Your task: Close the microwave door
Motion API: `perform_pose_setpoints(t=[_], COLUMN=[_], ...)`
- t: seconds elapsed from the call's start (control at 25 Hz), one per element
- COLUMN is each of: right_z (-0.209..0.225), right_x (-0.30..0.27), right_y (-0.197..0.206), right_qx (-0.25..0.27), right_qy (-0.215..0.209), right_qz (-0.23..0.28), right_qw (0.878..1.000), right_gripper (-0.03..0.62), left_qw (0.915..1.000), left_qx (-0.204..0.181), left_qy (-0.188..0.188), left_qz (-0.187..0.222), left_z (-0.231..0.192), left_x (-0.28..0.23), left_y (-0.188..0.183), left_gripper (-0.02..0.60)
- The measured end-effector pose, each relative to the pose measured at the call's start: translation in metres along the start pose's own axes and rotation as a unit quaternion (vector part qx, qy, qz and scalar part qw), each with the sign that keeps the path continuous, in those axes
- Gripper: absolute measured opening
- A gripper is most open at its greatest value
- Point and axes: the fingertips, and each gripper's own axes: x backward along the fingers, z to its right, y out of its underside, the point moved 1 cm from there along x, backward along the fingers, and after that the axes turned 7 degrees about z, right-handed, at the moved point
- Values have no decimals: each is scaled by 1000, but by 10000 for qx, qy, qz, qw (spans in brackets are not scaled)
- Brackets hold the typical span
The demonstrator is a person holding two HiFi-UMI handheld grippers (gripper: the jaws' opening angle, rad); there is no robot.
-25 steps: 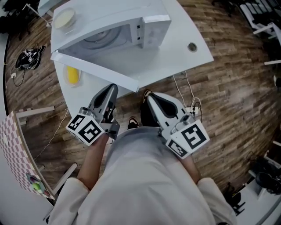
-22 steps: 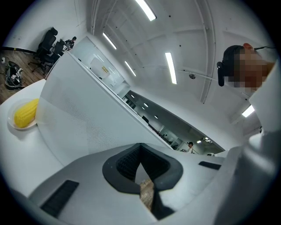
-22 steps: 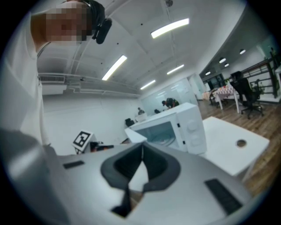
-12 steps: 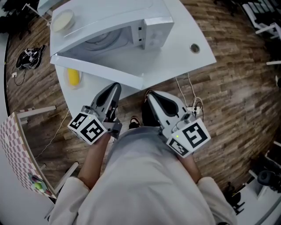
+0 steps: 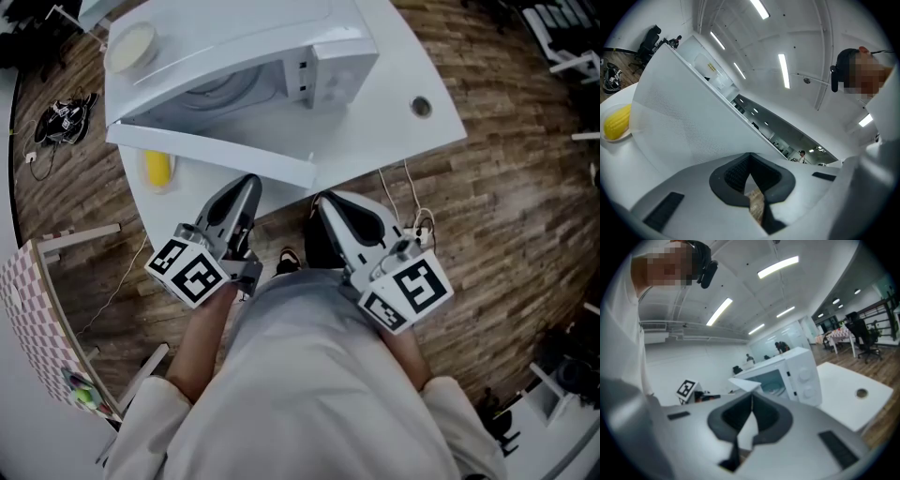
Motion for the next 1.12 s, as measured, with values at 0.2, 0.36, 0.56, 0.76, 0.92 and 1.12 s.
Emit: perform_pose_setpoints(t=[0.2, 0.36, 0.56, 0.76, 0.92, 1.12], right_z=[5, 9, 15, 21, 28, 33], right_x=[-7, -12, -19, -26, -32, -33], right_y=[-2, -4, -6, -9, -11, -14], right_qx=[-10, -27, -40, -46, -60, -61], right_qy=[10, 12, -15, -9, -7, -39], right_qz=[-8, -25, -50, -73, -102, -100], right_qw=[10000, 10000, 10000, 10000, 9999, 9999], right_gripper=[23, 23, 23, 23, 23, 23], left_qw=[10000, 10000, 9999, 9999, 9998, 9997], left_qx=[67, 90, 129, 139, 151, 190], left_qy=[-12, -35, -56, -62, -87, -143], left_qz=[9, -7, -10, -39, -33, 27], left_z=[-5, -10, -13, -16, -20, -21], left_x=[-5, -9, -16, -24, -31, -34], left_y=[-3, -5, -8, -11, -16, -18], left_gripper=[17, 17, 17, 17, 17, 17])
